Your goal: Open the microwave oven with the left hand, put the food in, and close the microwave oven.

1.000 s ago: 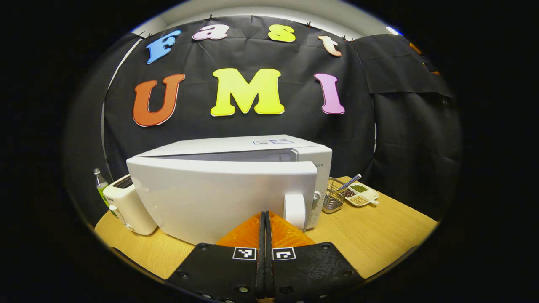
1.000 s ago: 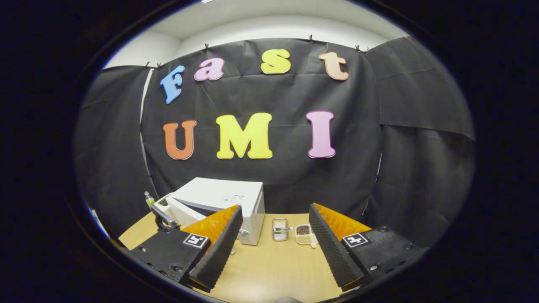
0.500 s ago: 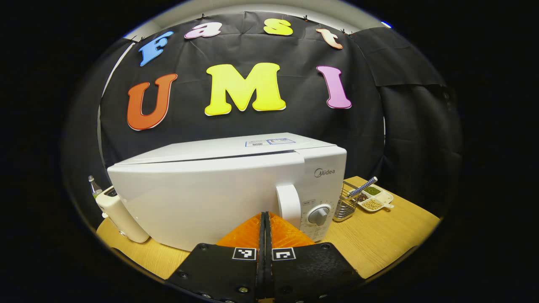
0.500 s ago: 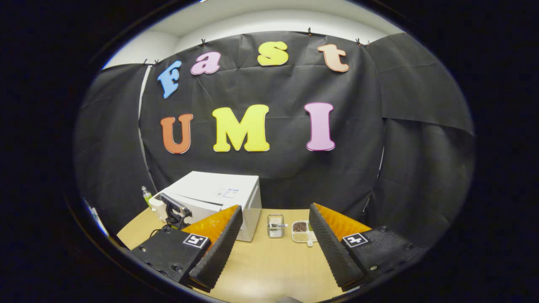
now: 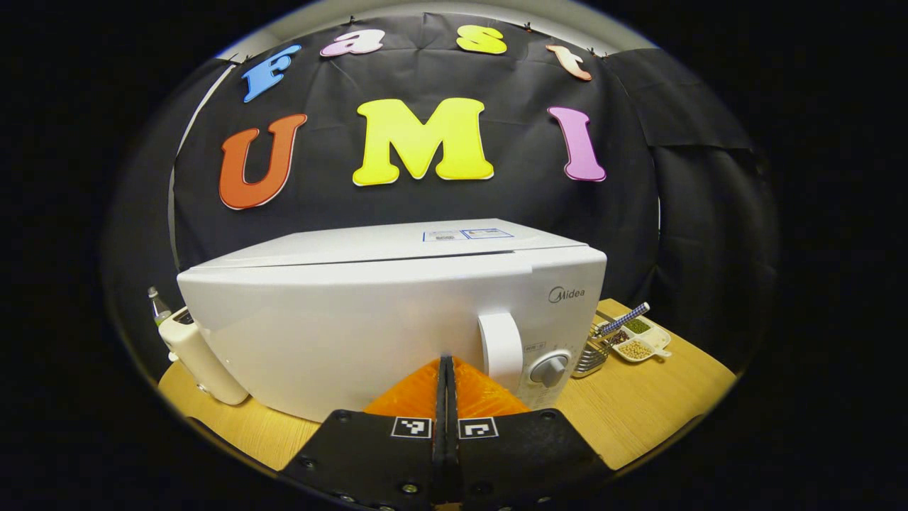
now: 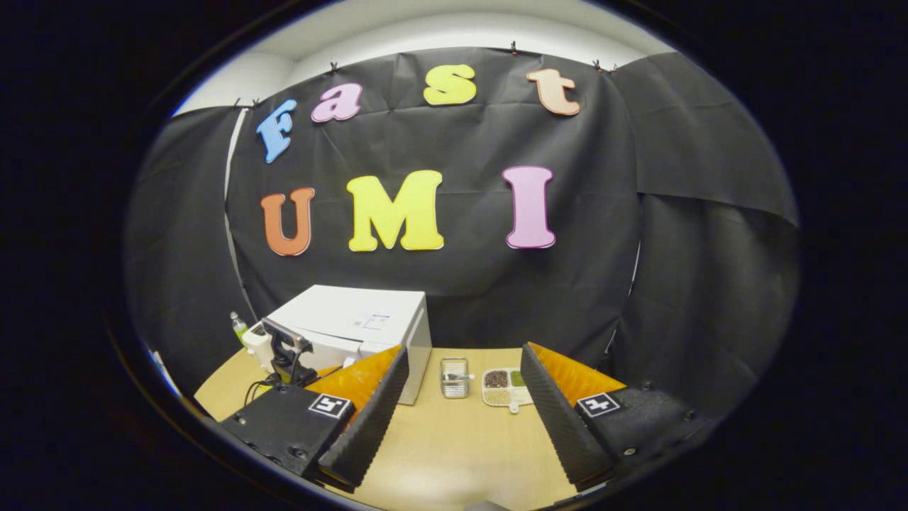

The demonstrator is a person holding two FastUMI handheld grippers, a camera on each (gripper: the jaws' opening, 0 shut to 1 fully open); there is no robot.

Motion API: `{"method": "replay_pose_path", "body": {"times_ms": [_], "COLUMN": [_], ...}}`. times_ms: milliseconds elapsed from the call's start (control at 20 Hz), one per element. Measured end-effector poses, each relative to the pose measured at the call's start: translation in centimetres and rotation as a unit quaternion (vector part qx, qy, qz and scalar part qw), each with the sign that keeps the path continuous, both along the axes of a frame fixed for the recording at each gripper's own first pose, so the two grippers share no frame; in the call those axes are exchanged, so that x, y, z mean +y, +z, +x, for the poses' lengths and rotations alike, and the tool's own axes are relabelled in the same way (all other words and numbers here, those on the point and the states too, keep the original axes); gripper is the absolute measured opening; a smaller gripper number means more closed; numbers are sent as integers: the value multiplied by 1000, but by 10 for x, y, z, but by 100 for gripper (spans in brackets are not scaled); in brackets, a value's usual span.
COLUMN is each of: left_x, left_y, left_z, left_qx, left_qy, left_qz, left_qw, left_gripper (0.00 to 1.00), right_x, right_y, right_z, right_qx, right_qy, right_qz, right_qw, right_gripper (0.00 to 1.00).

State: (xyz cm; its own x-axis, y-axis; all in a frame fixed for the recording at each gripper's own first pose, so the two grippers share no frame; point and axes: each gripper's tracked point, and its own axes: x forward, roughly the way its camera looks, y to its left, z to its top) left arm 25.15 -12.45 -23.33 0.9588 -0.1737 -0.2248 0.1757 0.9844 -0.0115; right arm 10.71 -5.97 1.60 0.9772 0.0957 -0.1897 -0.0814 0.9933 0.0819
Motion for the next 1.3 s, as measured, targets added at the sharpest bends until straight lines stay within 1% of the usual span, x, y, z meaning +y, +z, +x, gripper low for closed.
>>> {"method": "replay_pose_path", "body": {"times_ms": [150,200,250,300,400,450,500,600,650,700,750,850,900,1050,1100,1150,1200,1250,1300], "left_x": [-3,-2,0,0,11,15,18,39,50,63,78,110,127,173,184,185,189,194,198], "left_y": [-1,-6,-2,-5,-14,-16,-22,-23,-10,7,29,80,108,175,195,214,230,239,246], "left_z": [9,7,6,5,-16,-34,-52,-88,-113,-131,-148,-177,-191,-229,-241,-250,-257,-264,-269], "left_qx": [-2,22,11,23,38,47,64,70,70,61,45,11,-7,-46,-57,-74,-85,-88,-93], "left_qy": [-2,4,7,5,25,25,24,39,41,45,45,50,55,77,80,73,69,73,76], "left_qz": [-5,-1,0,5,5,-5,-17,-23,-23,-17,-12,-3,-2,10,5,-8,-17,-20,-24], "left_qw": [1000,1000,1000,1000,999,999,997,997,996,997,998,999,998,996,995,995,994,993,993], "left_gripper": [0,0,10,0,0,4,29,98,97,97,97,96,96,96,96,95,94,93,93], "right_x": [5,10,14,17,24,29,34,45,52,59,65,84,93,120,129,135,140,144,148], "right_y": [-2,-1,-1,2,6,7,8,7,7,7,7,7,9,17,20,21,25,30,35], "right_z": [-2,-3,-6,-8,-15,-19,-23,-33,-38,-42,-45,-56,-61,-81,-87,-92,-98,-104,-107], "right_qx": [4,6,7,1,-5,-8,-11,-12,-13,-16,-17,-20,-23,-39,-44,-47,-51,-56,-60], "right_qy": [-1,1,3,3,2,0,-3,-7,-9,-11,-17,-21,-22,-24,-22,-21,-21,-20,-18], "right_qz": [11,14,13,11,4,3,2,1,1,-1,-6,-7,-8,-3,-2,-4,-5,-5,-4], "right_qw": [1000,1000,1000,1000,1000,1000,1000,1000,1000,1000,1000,1000,999,999,999,999,998,998,998], "right_gripper": [100,100,100,100,100,100,100,100,100,92,100,100,92,92,92,100,92,92,100]}}
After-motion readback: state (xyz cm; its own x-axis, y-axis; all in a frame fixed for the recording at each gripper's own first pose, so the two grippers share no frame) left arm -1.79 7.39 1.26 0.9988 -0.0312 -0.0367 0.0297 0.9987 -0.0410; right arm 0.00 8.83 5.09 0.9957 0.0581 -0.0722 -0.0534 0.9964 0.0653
